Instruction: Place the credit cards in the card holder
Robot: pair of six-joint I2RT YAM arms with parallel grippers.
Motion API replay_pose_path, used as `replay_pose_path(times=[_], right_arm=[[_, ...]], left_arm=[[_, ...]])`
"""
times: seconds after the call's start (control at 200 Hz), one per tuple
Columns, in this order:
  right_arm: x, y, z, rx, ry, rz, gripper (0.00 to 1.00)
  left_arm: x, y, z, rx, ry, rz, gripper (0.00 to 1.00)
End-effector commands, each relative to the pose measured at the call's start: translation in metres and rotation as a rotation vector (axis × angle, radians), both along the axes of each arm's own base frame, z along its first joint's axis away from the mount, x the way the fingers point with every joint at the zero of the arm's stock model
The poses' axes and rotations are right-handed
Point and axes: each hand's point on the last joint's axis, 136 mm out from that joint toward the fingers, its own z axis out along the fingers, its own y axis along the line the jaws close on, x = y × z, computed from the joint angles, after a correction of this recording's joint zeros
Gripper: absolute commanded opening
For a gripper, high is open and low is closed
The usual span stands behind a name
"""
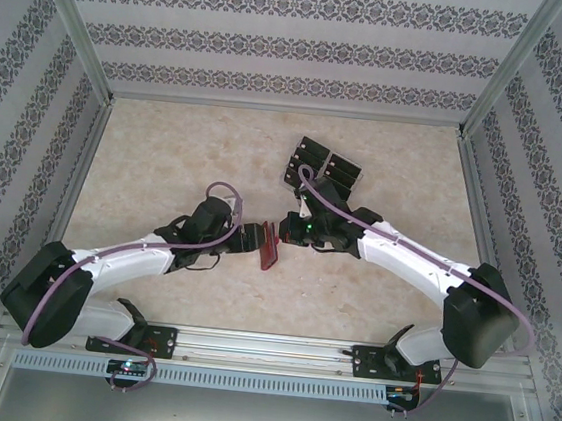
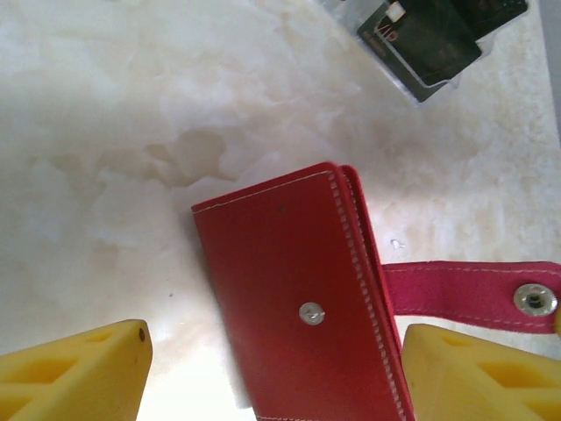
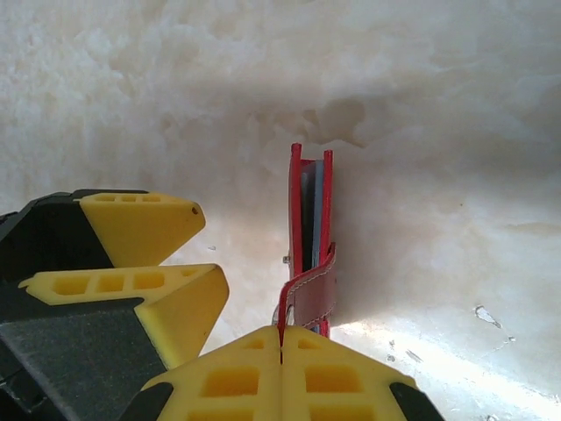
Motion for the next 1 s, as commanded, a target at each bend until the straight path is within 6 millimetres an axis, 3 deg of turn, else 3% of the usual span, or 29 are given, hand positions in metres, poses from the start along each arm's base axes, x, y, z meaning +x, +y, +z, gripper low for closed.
replay_pose_path(times=[0.0,0.31,0.61,0.784,0.889,0.999], right_arm=[[0.001,0.005,0.020,0.046,-0.027,-0.005,0.00],[0.002,0.002,0.014,0.031,-0.023,-0.007,0.00],[0.002,-0.024,-0.015,-0.017,0.029,-0.058,0.00],[0.003,-0.032,-0.024,-0.028,0.059,-0.068,0.00],[0.004,-0.013,-0.015,0.072,0.073,-0.036,0.00],[0.006,0.001,-0.008,0.053,0.066,-0.004,0.00]], left_arm=[[0.015,-0.009,0.016,-0.062,-0.022,0.011,0.77],[0.022,-0.011,0.000,-0.030,0.015,0.025,0.77],[0.013,0.017,-0.021,0.077,0.040,0.095,0.62],[0.006,0.028,-0.045,0.176,0.089,0.088,0.60],[0.005,0.032,-0.059,0.247,0.128,0.070,0.59],[0.001,0.036,-0.067,0.280,0.155,0.069,0.58]])
